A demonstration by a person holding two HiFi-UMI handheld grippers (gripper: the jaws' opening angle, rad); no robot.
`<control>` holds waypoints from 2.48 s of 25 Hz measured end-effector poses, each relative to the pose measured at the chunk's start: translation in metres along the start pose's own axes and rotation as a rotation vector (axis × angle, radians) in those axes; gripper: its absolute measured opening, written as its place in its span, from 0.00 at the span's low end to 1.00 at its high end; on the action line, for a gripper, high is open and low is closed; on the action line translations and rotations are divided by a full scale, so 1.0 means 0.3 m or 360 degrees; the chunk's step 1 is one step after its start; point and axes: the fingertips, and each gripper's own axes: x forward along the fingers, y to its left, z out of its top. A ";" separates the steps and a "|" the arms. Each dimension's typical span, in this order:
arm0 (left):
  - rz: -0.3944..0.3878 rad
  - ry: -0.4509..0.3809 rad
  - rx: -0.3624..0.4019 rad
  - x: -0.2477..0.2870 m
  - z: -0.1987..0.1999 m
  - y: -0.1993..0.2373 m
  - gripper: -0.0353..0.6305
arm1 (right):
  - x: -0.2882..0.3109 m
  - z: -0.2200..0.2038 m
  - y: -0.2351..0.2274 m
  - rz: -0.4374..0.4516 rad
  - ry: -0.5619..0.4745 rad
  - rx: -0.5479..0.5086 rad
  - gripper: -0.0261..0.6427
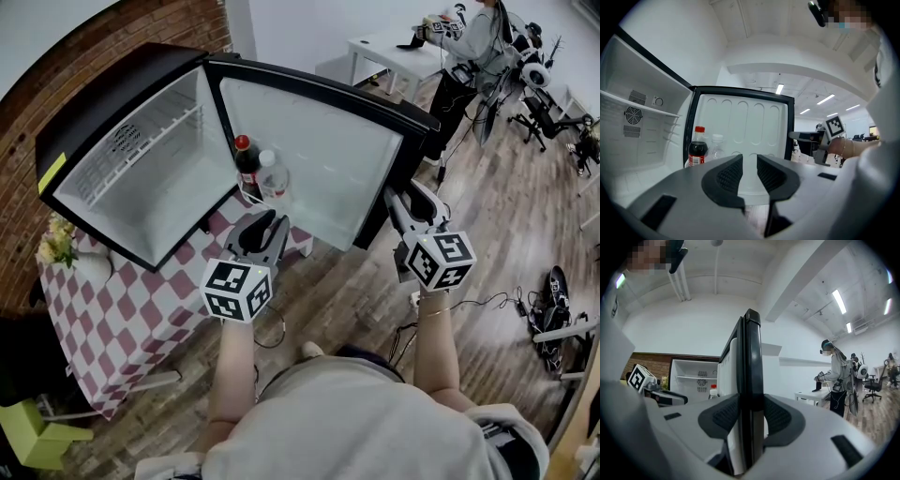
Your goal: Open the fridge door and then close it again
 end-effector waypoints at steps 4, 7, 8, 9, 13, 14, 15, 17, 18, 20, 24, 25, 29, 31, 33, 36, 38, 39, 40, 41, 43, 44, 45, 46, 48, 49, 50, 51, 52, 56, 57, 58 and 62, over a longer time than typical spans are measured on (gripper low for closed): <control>0.0000 -0.0005 0.0002 -0.008 0.006 -0.006 0.19 | -0.006 0.001 0.004 0.0006 0.0004 -0.0004 0.25; 0.0000 -0.0008 0.0000 -0.010 0.006 -0.008 0.19 | -0.007 -0.003 0.008 0.0011 0.0008 -0.0005 0.25; -0.0001 -0.0009 0.0001 -0.011 0.006 -0.010 0.19 | -0.007 -0.004 0.009 0.0011 0.0010 -0.0005 0.25; -0.0001 -0.0010 0.0002 -0.013 0.007 -0.011 0.19 | -0.008 -0.005 0.009 0.0012 0.0010 -0.0005 0.25; 0.0009 -0.0013 0.0002 -0.028 0.011 -0.017 0.19 | -0.014 -0.004 0.015 0.0015 0.0008 -0.0004 0.25; 0.0011 -0.0016 0.0002 -0.033 0.013 -0.018 0.19 | -0.016 -0.004 0.019 0.0016 0.0009 -0.0004 0.25; 0.0011 -0.0018 0.0001 -0.038 0.015 -0.020 0.19 | -0.018 -0.004 0.023 0.0017 0.0010 -0.0004 0.25; 0.0011 -0.0023 -0.0004 -0.051 0.017 -0.025 0.19 | -0.025 -0.004 0.032 0.0019 0.0012 -0.0003 0.25; 0.0011 -0.0026 -0.0009 -0.057 0.017 -0.028 0.19 | -0.030 -0.005 0.036 0.0019 0.0013 -0.0003 0.25; 0.0006 -0.0033 -0.0030 -0.071 0.017 -0.032 0.19 | -0.037 -0.004 0.046 0.0019 0.0013 -0.0004 0.25; 0.0002 -0.0035 -0.0065 -0.107 0.008 -0.031 0.19 | -0.054 -0.004 0.080 0.0025 0.0009 -0.0006 0.25; 0.0003 -0.0034 -0.0067 -0.118 0.006 -0.032 0.19 | -0.059 -0.005 0.090 0.0026 0.0010 -0.0007 0.25; 0.0002 -0.0045 -0.0068 -0.171 0.010 -0.041 0.19 | -0.084 -0.007 0.138 0.0026 0.0015 -0.0019 0.25; 0.0006 -0.0048 -0.0067 -0.201 0.009 -0.041 0.19 | -0.098 -0.008 0.167 0.0024 0.0020 -0.0030 0.26; 0.0013 -0.0044 -0.0069 -0.230 0.004 -0.038 0.19 | -0.110 -0.009 0.194 0.0022 0.0024 -0.0038 0.26; 0.0026 -0.0037 -0.0079 -0.277 -0.008 -0.031 0.19 | -0.126 -0.009 0.234 0.0023 0.0030 -0.0049 0.26; 0.0031 -0.0031 -0.0093 -0.310 -0.019 -0.030 0.19 | -0.140 -0.010 0.264 0.0028 0.0031 -0.0055 0.26; 0.0034 -0.0027 -0.0100 -0.327 -0.026 -0.030 0.19 | -0.148 -0.010 0.280 0.0032 0.0029 -0.0057 0.26; 0.0038 -0.0024 -0.0106 -0.344 -0.032 -0.030 0.19 | -0.155 -0.012 0.297 0.0037 0.0027 -0.0058 0.26; 0.0042 -0.0023 -0.0111 -0.360 -0.037 -0.029 0.19 | -0.162 -0.013 0.314 0.0043 0.0026 -0.0059 0.26; 0.0048 -0.0023 -0.0115 -0.393 -0.045 -0.028 0.19 | -0.173 -0.014 0.346 0.0054 0.0025 -0.0058 0.27; 0.0048 -0.0022 -0.0115 -0.410 -0.049 -0.027 0.19 | -0.177 -0.015 0.363 0.0057 0.0026 -0.0057 0.27; 0.0047 -0.0019 -0.0113 -0.426 -0.054 -0.025 0.19 | -0.181 -0.015 0.381 0.0059 0.0027 -0.0055 0.27; 0.0047 -0.0015 -0.0111 -0.443 -0.058 -0.023 0.19 | -0.185 -0.016 0.399 0.0061 0.0028 -0.0054 0.27; 0.0054 -0.0015 -0.0111 -0.479 -0.064 -0.019 0.19 | -0.192 -0.018 0.436 0.0071 0.0031 -0.0056 0.26; 0.0059 -0.0017 -0.0112 -0.498 -0.066 -0.017 0.19 | -0.196 -0.018 0.457 0.0081 0.0032 -0.0059 0.26; 0.0066 -0.0019 -0.0114 -0.518 -0.069 -0.015 0.19 | -0.200 -0.018 0.479 0.0094 0.0033 -0.0062 0.26; 0.0073 -0.0021 -0.0117 -0.538 -0.073 -0.014 0.19 | -0.204 -0.019 0.502 0.0110 0.0033 -0.0064 0.26; 0.0081 -0.0023 -0.0121 -0.558 -0.077 -0.011 0.19 | -0.207 -0.019 0.527 0.0130 0.0030 -0.0066 0.26; 0.0107 -0.0026 -0.0133 -0.640 -0.092 -0.001 0.19 | -0.212 -0.024 0.633 0.0233 0.0020 -0.0058 0.26; 0.0114 -0.0026 -0.0130 -0.659 -0.094 0.001 0.19 | -0.212 -0.026 0.660 0.0258 0.0019 -0.0057 0.26; 0.0123 -0.0028 -0.0128 -0.678 -0.094 0.004 0.19 | -0.210 -0.026 0.688 0.0284 0.0018 -0.0058 0.27; 0.0179 -0.0036 -0.0136 -0.746 -0.101 0.027 0.19 | -0.202 -0.026 0.805 0.0411 0.0019 -0.0087 0.27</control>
